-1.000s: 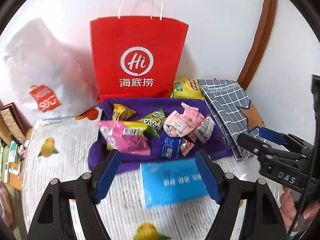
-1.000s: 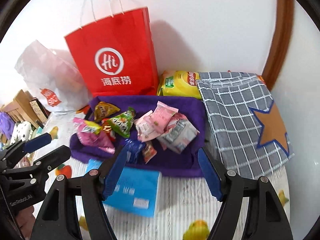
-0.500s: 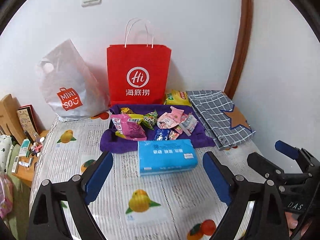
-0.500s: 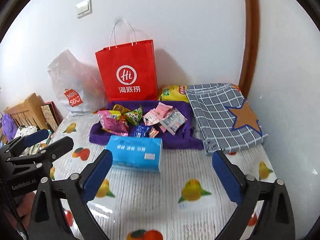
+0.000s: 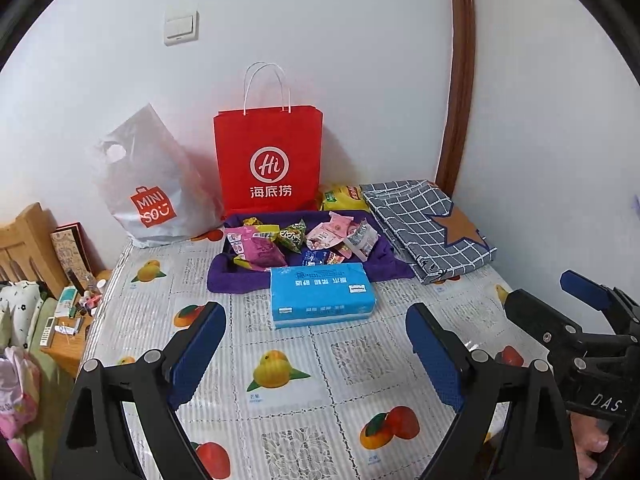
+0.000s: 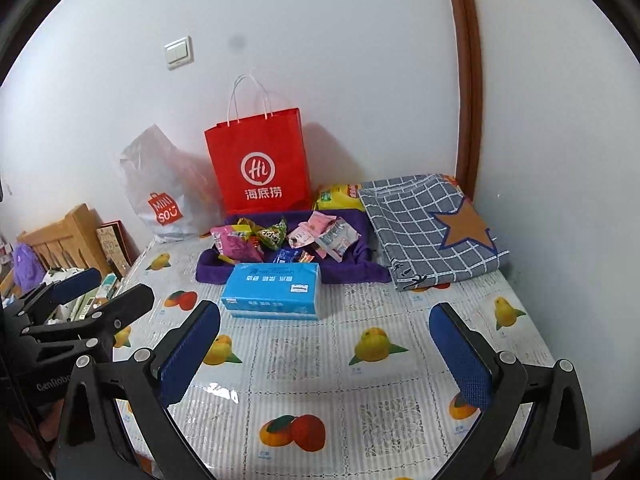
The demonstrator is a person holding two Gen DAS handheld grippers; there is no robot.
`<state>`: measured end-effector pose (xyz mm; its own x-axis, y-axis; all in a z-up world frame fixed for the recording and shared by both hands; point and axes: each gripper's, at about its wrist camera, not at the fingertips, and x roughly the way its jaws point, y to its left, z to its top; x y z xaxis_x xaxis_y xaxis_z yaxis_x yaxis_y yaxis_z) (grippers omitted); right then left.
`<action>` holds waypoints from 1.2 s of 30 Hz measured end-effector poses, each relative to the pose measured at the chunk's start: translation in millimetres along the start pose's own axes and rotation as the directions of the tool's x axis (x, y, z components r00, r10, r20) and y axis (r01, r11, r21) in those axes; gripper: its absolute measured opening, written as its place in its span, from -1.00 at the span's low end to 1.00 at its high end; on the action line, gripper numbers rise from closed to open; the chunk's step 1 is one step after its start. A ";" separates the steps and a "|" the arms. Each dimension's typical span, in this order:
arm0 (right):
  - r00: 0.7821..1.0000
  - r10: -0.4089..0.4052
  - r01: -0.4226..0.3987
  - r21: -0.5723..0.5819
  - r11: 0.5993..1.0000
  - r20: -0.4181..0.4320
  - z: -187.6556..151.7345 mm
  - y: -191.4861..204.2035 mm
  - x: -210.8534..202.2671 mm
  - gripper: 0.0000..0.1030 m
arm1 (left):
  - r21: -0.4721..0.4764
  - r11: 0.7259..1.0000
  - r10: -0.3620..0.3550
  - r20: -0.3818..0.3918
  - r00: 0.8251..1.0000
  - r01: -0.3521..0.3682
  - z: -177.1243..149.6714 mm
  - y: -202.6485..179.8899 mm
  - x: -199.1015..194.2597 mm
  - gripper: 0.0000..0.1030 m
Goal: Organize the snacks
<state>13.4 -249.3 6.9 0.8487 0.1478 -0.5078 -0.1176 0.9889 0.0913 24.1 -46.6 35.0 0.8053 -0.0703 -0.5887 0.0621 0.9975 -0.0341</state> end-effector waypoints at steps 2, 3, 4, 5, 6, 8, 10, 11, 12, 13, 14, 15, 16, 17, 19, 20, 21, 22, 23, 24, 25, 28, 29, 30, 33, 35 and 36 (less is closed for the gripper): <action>1.000 0.002 -0.002 -0.006 1.000 0.006 -1.1 1.3 -3.1 1.00 | 0.002 1.000 -0.008 -0.004 1.000 0.008 -0.5 -2.6 -1.2 0.77; 1.000 0.005 -0.005 -0.008 1.000 0.008 -1.5 1.6 -4.4 1.00 | 0.003 1.000 -0.008 -0.003 1.000 0.008 -0.8 -3.3 -2.1 0.77; 1.000 0.006 -0.006 -0.009 1.000 0.010 -2.0 1.9 -5.7 1.00 | 0.005 1.000 -0.007 -0.001 1.000 0.007 -0.8 -3.9 -2.6 0.77; 1.000 0.005 -0.005 -0.010 1.000 0.012 -2.3 2.2 -6.7 1.00 | 0.008 1.000 -0.008 0.000 1.000 0.008 -0.9 -4.4 -3.1 0.77; 1.000 0.004 -0.004 -0.010 1.000 0.013 -2.8 2.1 -7.6 1.00 | 0.010 1.000 -0.009 0.001 1.000 0.009 -1.2 -5.1 -3.6 0.77; 1.000 0.006 -0.006 -0.010 1.000 0.011 -3.2 2.1 -8.0 1.00 | 0.012 1.000 -0.010 0.004 1.000 0.010 -1.1 -6.3 -4.2 0.77; 1.000 0.004 -0.004 -0.010 1.000 0.012 -2.8 1.8 -7.7 1.00 | 0.013 1.000 -0.009 0.004 1.000 0.008 -0.7 -7.1 -4.1 0.77; 1.000 0.000 0.000 -0.009 1.000 0.012 -2.6 1.7 -7.7 1.00 | 0.015 1.000 -0.008 0.004 1.000 0.008 -0.4 -7.4 -4.0 0.78; 1.000 -0.002 0.002 -0.008 1.000 0.012 -2.6 1.3 -8.0 1.00 | 0.015 1.000 -0.009 0.005 1.000 0.009 -0.5 -7.5 -4.1 0.78; 1.000 -0.005 0.006 -0.007 1.000 0.012 -2.5 1.1 -7.9 1.00 | 0.015 1.000 -0.011 0.005 1.000 0.011 -0.3 -7.6 -4.2 0.78; 1.000 -0.009 0.009 -0.006 1.000 0.011 -2.5 0.9 -7.9 1.00 | 0.014 1.000 -0.012 0.005 1.000 0.012 0.0 -7.8 -4.6 0.78; 1.000 -0.012 0.012 -0.006 1.000 0.011 -2.5 0.6 -8.1 1.00 | 0.014 1.000 -0.013 0.006 1.000 0.013 0.2 -8.0 -4.9 0.78; 1.000 -0.013 0.013 -0.005 1.000 0.011 -2.5 0.0 -7.7 1.00 | 0.015 1.000 -0.012 0.006 1.000 0.012 0.2 -7.9 -5.1 0.78; 1.000 -0.013 0.013 -0.005 1.000 0.010 -2.6 -0.1 -7.6 1.00 | 0.016 1.000 -0.010 0.006 1.000 0.009 0.0 -8.1 -5.0 0.78; 1.000 -0.013 0.013 -0.007 1.000 0.010 -2.9 0.3 -8.6 1.00 | 0.016 1.000 -0.007 0.004 1.000 0.007 -0.4 -8.1 -4.6 0.78; 1.000 -0.015 0.016 -0.009 1.000 0.011 -2.9 0.6 -9.1 1.00 | 0.015 1.000 -0.007 0.003 1.000 0.007 -0.7 -8.2 -4.3 0.78; 1.000 -0.018 0.019 -0.011 1.000 0.012 -2.5 0.8 -9.2 1.00 | 0.014 1.000 -0.006 0.002 1.000 0.006 -0.9 -8.1 -4.0 0.78; 1.000 -0.020 0.020 -0.012 1.000 0.013 -2.4 1.1 -9.3 1.00 | 0.014 1.000 -0.003 0.001 1.000 0.003 -1.0 -7.9 -3.8 0.78; 1.000 -0.019 0.019 -0.012 1.000 0.013 -2.6 1.1 -9.7 1.00 | 0.012 1.000 0.000 0.000 1.000 0.000 -0.7 -7.7 -3.5 0.78; 1.000 -0.020 0.020 -0.011 1.000 0.013 -2.7 1.4 -9.8 1.00 | 0.006 1.000 0.004 -0.001 1.000 -0.004 -0.1 -7.3 -3.6 0.78; 1.000 -0.020 0.021 -0.010 1.000 0.015 -2.7 1.4 -9.9 1.00 | 0.000 1.000 0.002 0.003 1.000 -0.002 0.2 -6.9 -4.3 0.77; 1.000 -0.022 0.022 -0.013 1.000 0.014 -2.8 2.7 -10.5 1.00 | 0.011 1.000 0.004 0.004 1.000 -0.004 -0.3 -7.6 -4.7 0.78; 1.000 -0.024 0.024 -0.015 1.000 0.015 -3.1 2.9 -11.1 1.00 | 0.009 1.000 0.009 0.004 1.000 -0.009 -0.6 -7.0 -4.6 0.77; 1.000 -0.025 0.025 -0.015 1.000 0.016 -3.0 2.9 -11.7 1.00 | 0.004 1.000 0.009 0.003 1.000 -0.009 -0.9 -5.8 -4.6 0.78; 1.000 -0.024 0.025 -0.013 1.000 0.016 -2.9 2.6 -11.9 1.00 | -0.004 1.000 0.007 0.000 1.000 -0.007 -1.3 -2.5 -4.3 0.78; 1.000 -0.027 0.027 -0.018 0.999 0.016 -2.8 2.7 -12.1 1.00 | -0.006 1.000 0.010 0.001 1.000 -0.010 -1.4 -0.8 -4.9 0.78; 0.999 -0.029 0.029 -0.020 0.999 0.016 -2.6 3.1 -12.4 1.00 | -0.010 1.000 0.010 0.001 1.000 -0.010 -1.4 0.6 -5.3 0.78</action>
<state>1.2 -248.0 11.3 0.8597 0.1192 -0.4968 -0.1034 0.9929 0.0594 19.0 -45.6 36.9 0.8065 -0.0604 -0.5881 0.0485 0.9982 -0.0360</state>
